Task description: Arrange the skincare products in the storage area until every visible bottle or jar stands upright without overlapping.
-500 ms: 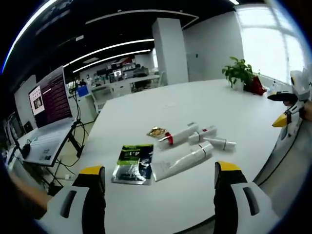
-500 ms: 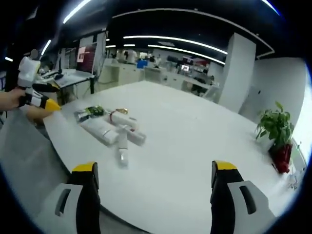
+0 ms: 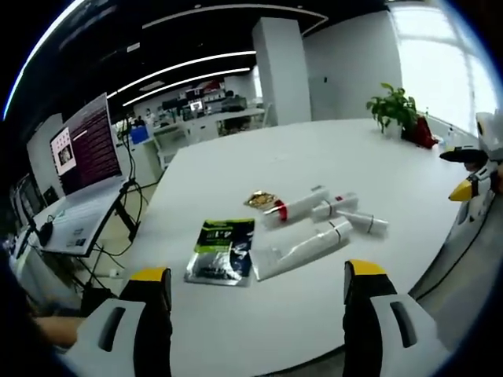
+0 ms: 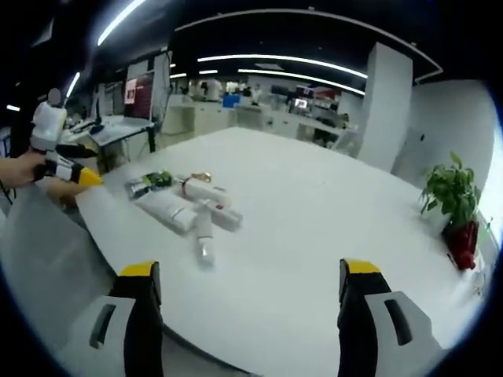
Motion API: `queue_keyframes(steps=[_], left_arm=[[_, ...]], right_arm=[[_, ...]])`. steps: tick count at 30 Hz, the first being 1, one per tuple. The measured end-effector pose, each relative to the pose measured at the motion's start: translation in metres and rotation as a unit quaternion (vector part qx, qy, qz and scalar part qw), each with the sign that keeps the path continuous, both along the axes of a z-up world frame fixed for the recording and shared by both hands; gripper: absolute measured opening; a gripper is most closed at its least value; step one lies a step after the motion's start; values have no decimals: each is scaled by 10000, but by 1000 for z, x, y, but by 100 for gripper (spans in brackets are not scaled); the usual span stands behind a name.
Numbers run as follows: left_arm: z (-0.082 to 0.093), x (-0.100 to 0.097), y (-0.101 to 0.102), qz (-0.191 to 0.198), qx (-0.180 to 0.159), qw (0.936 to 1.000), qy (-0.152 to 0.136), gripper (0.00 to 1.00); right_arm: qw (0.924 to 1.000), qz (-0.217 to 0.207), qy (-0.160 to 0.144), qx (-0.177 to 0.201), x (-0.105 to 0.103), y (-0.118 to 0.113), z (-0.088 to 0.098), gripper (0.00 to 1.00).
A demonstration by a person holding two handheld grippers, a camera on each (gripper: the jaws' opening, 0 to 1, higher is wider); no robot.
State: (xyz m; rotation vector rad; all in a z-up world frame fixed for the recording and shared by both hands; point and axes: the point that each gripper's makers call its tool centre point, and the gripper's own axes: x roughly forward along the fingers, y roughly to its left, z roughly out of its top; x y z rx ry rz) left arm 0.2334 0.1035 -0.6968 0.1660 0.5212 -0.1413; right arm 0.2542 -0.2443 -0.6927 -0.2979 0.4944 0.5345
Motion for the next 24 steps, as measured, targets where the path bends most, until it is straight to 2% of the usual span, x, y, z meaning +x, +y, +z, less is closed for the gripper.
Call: queue_keyframes(steps=[7, 16, 20, 24], left_arm=[[3, 1, 7, 98, -18, 9999, -89, 85], [1, 0, 8, 118, -14, 9999, -57, 84], [0, 1, 11, 131, -80, 9999, -42, 83], [-1, 0, 5, 34, -60, 10000, -7, 83]], right_arm=[[9997, 241, -35, -13, -5, 9, 2, 93], [9988, 428, 187, -160, -11, 16, -5, 92], [9990, 358, 206, -168, -10, 13, -5, 91], [9993, 279, 229, -105, -10, 11, -3, 91]])
